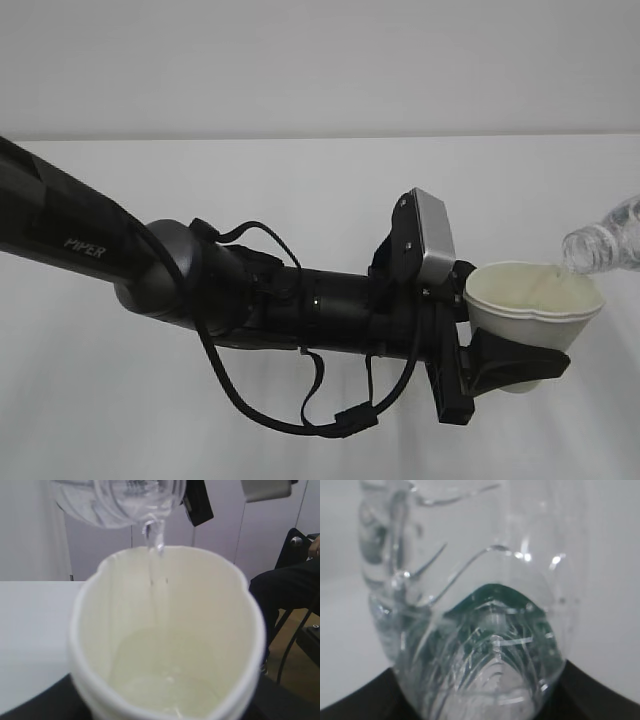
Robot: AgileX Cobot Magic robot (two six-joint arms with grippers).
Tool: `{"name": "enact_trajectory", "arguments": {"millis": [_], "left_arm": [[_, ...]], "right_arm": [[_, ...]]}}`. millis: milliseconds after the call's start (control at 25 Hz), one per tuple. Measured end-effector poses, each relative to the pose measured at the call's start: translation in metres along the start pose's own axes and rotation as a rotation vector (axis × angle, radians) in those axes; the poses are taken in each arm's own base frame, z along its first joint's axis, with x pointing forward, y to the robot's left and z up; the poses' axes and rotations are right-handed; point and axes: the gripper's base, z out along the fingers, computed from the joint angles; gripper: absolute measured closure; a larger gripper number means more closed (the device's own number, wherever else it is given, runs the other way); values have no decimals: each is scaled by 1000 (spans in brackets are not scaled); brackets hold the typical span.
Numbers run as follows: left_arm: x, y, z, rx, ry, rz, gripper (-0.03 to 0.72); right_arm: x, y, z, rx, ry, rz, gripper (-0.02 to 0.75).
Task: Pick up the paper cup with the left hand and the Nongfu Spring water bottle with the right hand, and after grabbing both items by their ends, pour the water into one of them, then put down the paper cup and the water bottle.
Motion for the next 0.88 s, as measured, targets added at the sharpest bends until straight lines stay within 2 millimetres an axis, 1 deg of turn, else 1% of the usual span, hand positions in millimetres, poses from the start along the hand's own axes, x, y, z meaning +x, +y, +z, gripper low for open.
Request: {"name": "enact_trajectory", "arguments": {"millis": [880], "left_arm": [[2,0,0,0,13,2,288]], "right_arm": [[0,0,0,0,0,0,318]]}}
